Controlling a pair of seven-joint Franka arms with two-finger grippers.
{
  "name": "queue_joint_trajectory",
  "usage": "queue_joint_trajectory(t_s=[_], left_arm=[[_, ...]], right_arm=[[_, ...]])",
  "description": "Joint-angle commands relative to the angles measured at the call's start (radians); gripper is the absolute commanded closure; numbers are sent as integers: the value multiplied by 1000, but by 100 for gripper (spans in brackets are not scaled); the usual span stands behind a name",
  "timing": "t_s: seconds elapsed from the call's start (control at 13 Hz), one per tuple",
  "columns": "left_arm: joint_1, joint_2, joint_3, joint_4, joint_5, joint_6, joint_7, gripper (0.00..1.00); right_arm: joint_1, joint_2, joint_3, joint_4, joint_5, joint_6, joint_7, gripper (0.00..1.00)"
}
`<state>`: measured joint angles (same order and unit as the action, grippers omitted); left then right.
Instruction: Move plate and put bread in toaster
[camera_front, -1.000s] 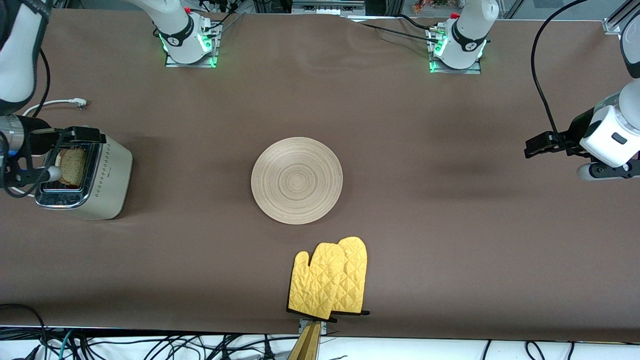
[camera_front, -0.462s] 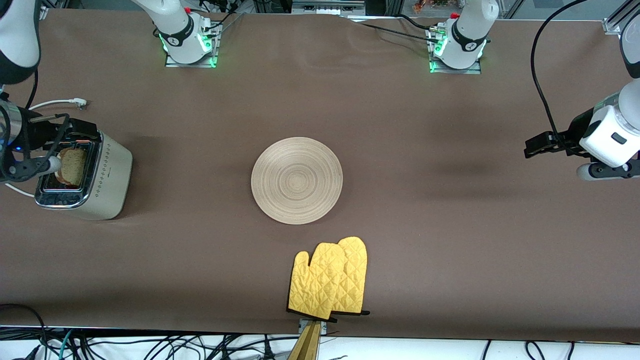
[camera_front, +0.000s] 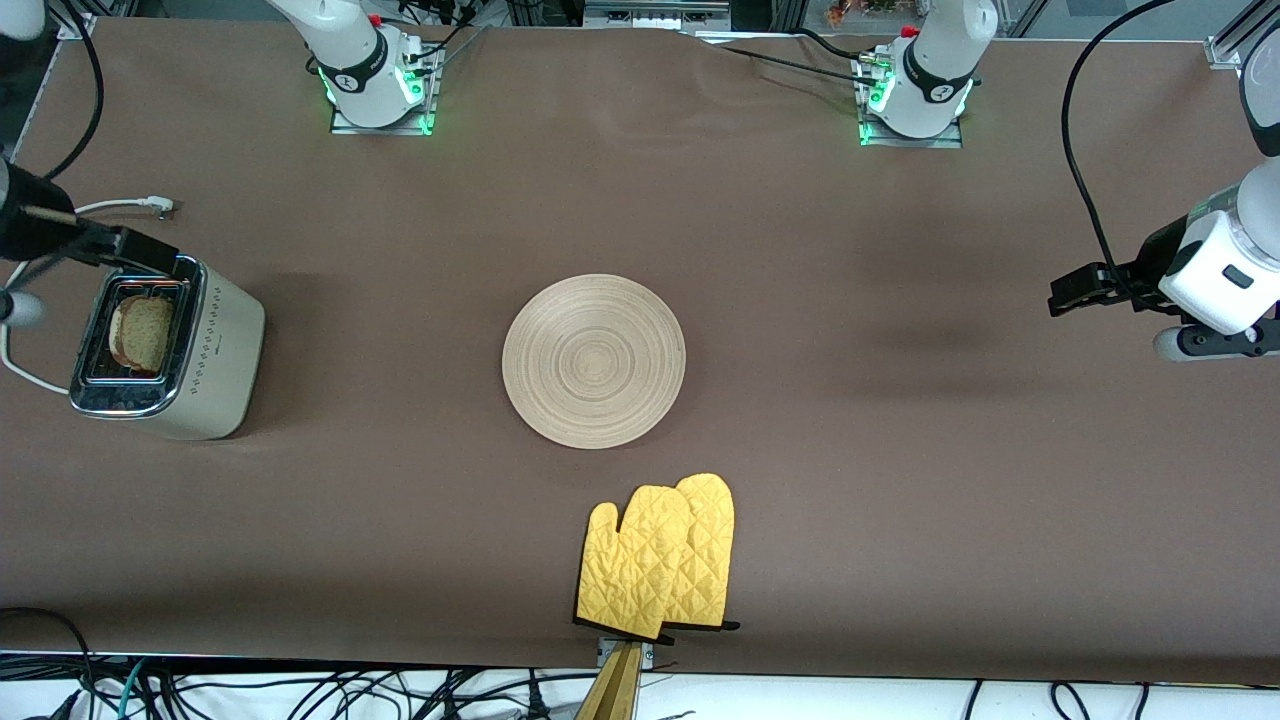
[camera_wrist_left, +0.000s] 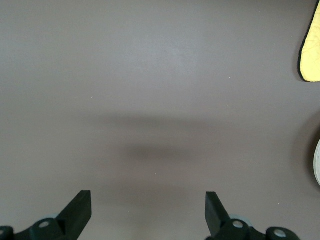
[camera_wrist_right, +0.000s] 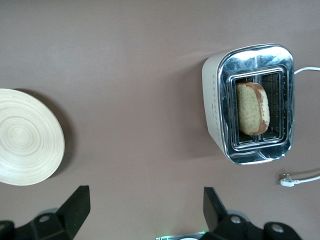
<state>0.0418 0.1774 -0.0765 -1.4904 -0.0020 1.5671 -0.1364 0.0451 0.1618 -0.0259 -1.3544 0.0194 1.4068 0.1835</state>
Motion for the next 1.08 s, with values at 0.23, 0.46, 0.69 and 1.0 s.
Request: queue_joint_trajectory(t_s=[0.23, 0.46, 0.69, 1.0], left_arm=[[6, -15, -2, -8, -12, -1, 14, 0], [6, -15, -2, -10, -12, -1, 14, 0], [6, -15, -2, -8, -12, -1, 14, 0], [6, -15, -2, -8, -12, -1, 14, 0]], right_arm=[[-40, -82, 17, -123, -21, 20, -271, 0], [-40, -79, 15, -126, -27, 21, -271, 0], [-40, -71, 12, -115, -42, 15, -275, 0], [-42, -54, 11, -100, -45, 17, -280, 0]])
